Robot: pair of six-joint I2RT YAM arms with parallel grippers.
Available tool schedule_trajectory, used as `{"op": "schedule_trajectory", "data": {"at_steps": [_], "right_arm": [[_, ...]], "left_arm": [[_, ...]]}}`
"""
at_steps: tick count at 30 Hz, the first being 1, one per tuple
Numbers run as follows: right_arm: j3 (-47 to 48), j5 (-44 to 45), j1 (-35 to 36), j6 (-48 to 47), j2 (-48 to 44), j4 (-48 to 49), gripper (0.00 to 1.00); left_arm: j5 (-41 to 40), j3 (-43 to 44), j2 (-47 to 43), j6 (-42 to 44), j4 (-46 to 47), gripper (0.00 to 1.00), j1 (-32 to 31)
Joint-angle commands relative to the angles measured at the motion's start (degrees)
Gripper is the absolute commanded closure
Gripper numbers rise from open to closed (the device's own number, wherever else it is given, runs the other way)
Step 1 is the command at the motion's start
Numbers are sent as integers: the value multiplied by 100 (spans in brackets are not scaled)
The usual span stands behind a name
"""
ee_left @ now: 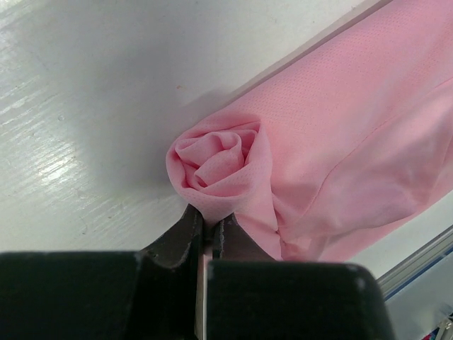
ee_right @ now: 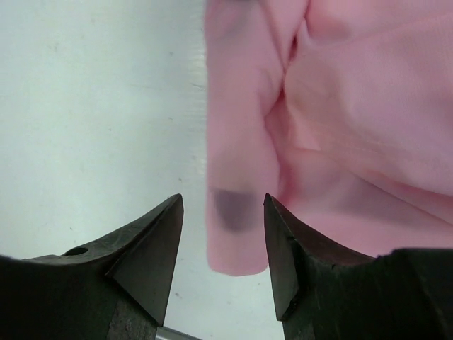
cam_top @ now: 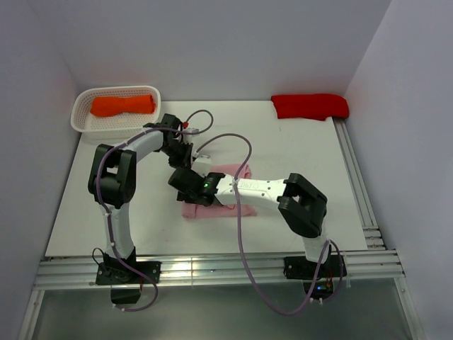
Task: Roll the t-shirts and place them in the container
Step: Roll the tshirt
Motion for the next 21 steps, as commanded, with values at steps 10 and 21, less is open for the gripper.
{"op": "schedule_trajectory", "data": {"at_steps": [10,21], "right_arm": [[2080,1540,120,-906,1275,-1047,46],[2581,1469,112,-977,1918,-1433,46]], "left_arm": [[-493,189,48,65,-104,100,-81],[-485,277,92,65,-157,100,-89]]}}
